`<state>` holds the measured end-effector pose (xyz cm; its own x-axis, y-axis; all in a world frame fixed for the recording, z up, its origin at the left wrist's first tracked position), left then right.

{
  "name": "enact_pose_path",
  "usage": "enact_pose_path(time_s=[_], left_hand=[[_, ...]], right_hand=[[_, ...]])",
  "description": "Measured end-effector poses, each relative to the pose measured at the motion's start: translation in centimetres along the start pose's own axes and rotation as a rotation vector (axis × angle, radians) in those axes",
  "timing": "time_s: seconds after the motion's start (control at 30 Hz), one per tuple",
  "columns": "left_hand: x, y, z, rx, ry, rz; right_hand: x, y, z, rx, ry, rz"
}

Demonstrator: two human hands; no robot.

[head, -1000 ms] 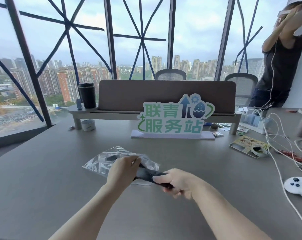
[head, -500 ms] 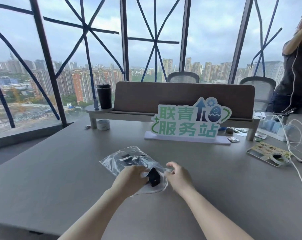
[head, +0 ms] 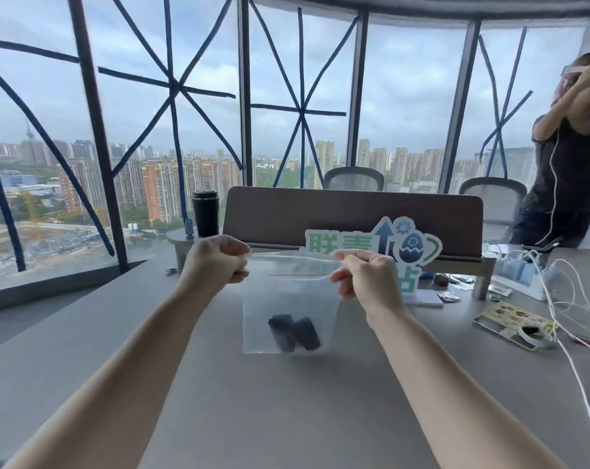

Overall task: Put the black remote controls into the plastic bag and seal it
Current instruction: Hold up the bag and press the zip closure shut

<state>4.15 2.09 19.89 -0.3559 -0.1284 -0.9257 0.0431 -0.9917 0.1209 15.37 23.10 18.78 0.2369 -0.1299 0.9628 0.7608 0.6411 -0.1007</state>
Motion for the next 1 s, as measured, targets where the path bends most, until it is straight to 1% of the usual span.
enact_pose_path(time_s=[0.1,0.2,0.27,0.33,0.4,0.47,0.57,0.6,0.63,0.7,0.73,0.77,0.8,0.83,0.9,1.0], left_hand=[[-3.2,0.1,0.5,0.050,0.007,-0.083],[-3.3,-0.2,-0.4,0.148,0.013,-0.115],[-2.3,-0.6,-1.2,0.190,-0.045,-0.064],[-1.0,-1.1,-2.0,0.131,-0.130,0.029],[0.3,-1.5,-2.7,0.057,-0.163,0.077],[1.1,-2.0,-3.4,0.053,-0.111,0.030],[1.2,-3.0,-4.4,0.104,-0.014,-0.015],[0.9,-3.4,-4.7,0.111,-0.010,-0.024],[0.5,-3.8,-4.9,0.113,-0.022,-0.030],[-0.5,-4.6,-5.3,0.121,-0.072,-0.020],[-1.0,-5.1,-5.6,0.131,-0.096,-0.004],[-1.5,-5.7,-5.8,0.143,-0.119,0.014],[-1.9,-6.3,-6.0,0.155,-0.142,0.031],[-2.3,-6.8,-6.1,0.164,-0.168,0.046],[-3.2,-7.4,-6.3,0.170,-0.238,0.079],[-4.2,-7.7,-6.3,0.168,-0.337,0.129]], right_hand=[[3.1,0.6,0.4,-0.026,0.019,0.064],[4.0,1.5,0.6,-0.034,0.002,0.049],[3.9,2.2,0.4,-0.043,-0.012,0.039],[3.7,2.8,0.1,-0.053,-0.023,0.036],[3.4,3.6,-0.1,-0.065,-0.024,0.016],[3.3,4.4,-0.4,-0.073,-0.008,-0.018],[3.5,5.8,-0.7,-0.103,0.035,-0.080],[3.7,6.3,-0.8,-0.134,0.088,-0.152],[3.9,6.9,-0.7,-0.175,0.171,-0.284],[4.6,7.7,-1.1,-0.273,0.364,-0.624],[5.0,7.8,-1.5,-0.279,0.477,-0.722],[5.5,7.5,-2.0,-0.227,0.594,-0.746],[5.8,7.0,-2.3,-0.124,0.702,-0.746],[6.0,6.2,-2.5,0.000,0.765,-0.758],[6.0,4.7,-2.0,0.191,0.774,-0.829],[6.5,3.5,-1.0,0.271,0.704,-0.879]])
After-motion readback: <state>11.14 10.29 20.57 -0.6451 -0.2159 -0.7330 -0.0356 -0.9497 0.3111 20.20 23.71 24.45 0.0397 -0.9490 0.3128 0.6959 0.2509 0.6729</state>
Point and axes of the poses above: each hand's wrist, its own z-axis towards the middle knuckle, its own y-axis out of the back of the hand, x = y × z, the point moved 1 cm from there along z, towards the middle knuckle, and after that the axes turned 11 degrees about -x, right-handed, at the moved point
